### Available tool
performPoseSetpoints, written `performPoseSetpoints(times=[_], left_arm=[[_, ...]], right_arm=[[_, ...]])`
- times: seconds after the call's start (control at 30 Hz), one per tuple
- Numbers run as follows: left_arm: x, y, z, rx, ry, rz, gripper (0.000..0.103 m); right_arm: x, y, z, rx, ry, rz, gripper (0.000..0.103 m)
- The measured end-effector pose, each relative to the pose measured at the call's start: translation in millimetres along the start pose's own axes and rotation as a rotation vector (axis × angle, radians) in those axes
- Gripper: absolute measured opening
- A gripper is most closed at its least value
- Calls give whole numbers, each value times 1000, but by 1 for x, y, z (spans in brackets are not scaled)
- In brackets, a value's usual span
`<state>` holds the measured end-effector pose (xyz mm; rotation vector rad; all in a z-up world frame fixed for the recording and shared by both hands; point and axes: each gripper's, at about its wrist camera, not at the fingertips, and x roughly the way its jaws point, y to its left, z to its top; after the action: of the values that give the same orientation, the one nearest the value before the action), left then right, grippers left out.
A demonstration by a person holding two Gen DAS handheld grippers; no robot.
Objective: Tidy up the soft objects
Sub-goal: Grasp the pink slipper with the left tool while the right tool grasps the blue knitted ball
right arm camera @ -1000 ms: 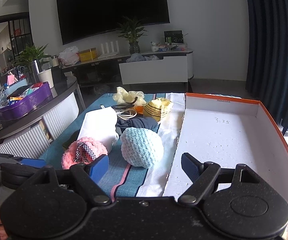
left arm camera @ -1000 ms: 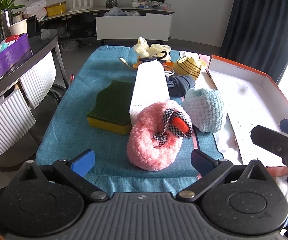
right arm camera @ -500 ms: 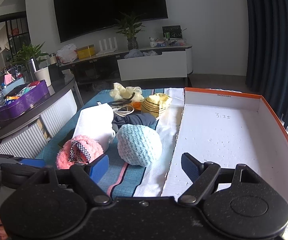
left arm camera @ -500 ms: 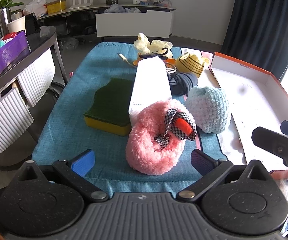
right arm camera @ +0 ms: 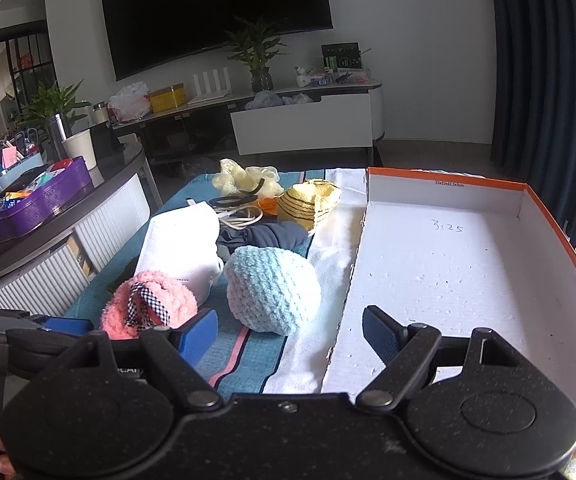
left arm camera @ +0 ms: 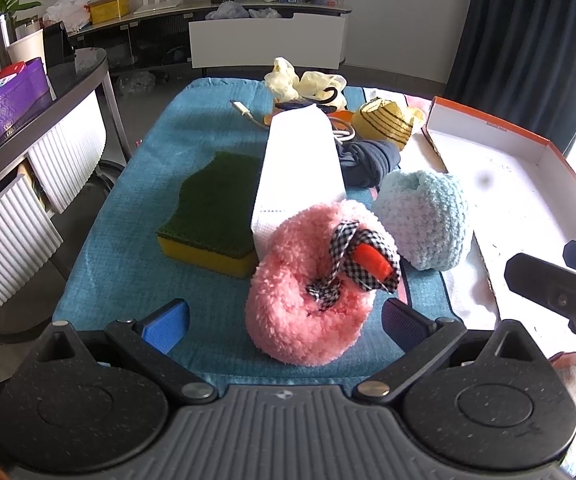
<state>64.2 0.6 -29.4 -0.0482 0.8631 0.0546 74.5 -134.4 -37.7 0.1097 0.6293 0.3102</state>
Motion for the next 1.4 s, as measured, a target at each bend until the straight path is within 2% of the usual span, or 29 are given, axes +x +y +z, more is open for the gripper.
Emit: performPoseSetpoints(times=[0.4, 0.5, 0.57, 0.67, 0.77, 0.97, 1.13, 1.4], left_arm=[[12, -2, 6, -3, 4, 3, 102], [17, -4, 7, 6, 14, 2, 92], [20, -4, 8, 4, 20, -8, 76], [20, -2, 7, -11, 26, -50, 59], [14, 0, 5, -21, 16, -64, 53], [-5, 5, 0, -59, 12, -91, 53], [-18, 17, 2, -104, -7, -77, 53], [-22, 30, 12, -146, -25, -62, 53]], right_arm=[[12, -3, 3, 6, 24, -1, 94], [15, -3, 4, 1, 33, -3, 94], [17, -3, 5, -1, 39, -2, 94], [21, -1, 7, -13, 52, -1, 94], [24, 0, 11, -32, 67, 5, 94], [39, 4, 23, -57, 107, 26, 94], [60, 9, 33, -69, 149, 44, 94], [102, 19, 41, -93, 228, 2, 93]])
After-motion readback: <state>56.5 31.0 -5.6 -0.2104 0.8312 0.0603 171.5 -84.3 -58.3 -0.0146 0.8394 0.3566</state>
